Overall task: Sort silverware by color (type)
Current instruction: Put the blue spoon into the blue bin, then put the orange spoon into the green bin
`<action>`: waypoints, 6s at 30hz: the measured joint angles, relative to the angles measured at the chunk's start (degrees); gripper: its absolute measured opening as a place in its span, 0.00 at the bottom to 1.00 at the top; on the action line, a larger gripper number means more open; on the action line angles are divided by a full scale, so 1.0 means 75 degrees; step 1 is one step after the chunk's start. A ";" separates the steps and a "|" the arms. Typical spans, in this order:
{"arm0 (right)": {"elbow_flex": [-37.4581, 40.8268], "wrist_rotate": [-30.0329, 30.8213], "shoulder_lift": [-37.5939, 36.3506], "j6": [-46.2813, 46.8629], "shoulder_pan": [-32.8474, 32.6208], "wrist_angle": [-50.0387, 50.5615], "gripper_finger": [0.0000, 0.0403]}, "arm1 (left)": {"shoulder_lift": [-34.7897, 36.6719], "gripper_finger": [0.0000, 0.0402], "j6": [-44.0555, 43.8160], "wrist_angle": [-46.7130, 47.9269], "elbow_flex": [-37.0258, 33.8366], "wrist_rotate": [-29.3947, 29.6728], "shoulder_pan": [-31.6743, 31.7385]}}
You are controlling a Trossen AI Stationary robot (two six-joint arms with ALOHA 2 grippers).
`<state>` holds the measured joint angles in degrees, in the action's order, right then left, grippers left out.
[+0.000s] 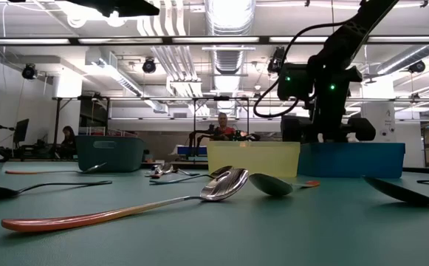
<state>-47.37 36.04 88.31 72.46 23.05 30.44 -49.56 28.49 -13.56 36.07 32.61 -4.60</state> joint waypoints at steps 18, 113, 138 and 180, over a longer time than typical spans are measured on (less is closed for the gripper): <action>-0.0123 0.0012 -0.0850 -0.1122 -0.0321 0.0034 0.38 | 0.0000 0.33 -0.0130 0.0095 -0.0017 -0.0002 0.0000; 0.1087 0.0323 -0.4767 -1.1000 -0.1716 -0.3777 0.31 | -0.7117 0.31 -1.1528 0.6216 0.3389 -0.0679 0.1145; 0.1087 0.0323 -0.4764 -1.1006 -0.1716 -0.3777 0.31 | -0.7117 0.31 -1.1468 0.5829 0.3218 -0.0271 0.1151; 0.1090 0.0326 -0.4761 -1.1035 -0.1717 -0.3786 0.31 | -0.7786 0.31 -1.1675 0.4790 0.2713 -0.0101 0.1119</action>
<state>-39.20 38.48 52.60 -10.31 10.17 2.04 -107.96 -59.07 22.37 56.42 31.86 3.79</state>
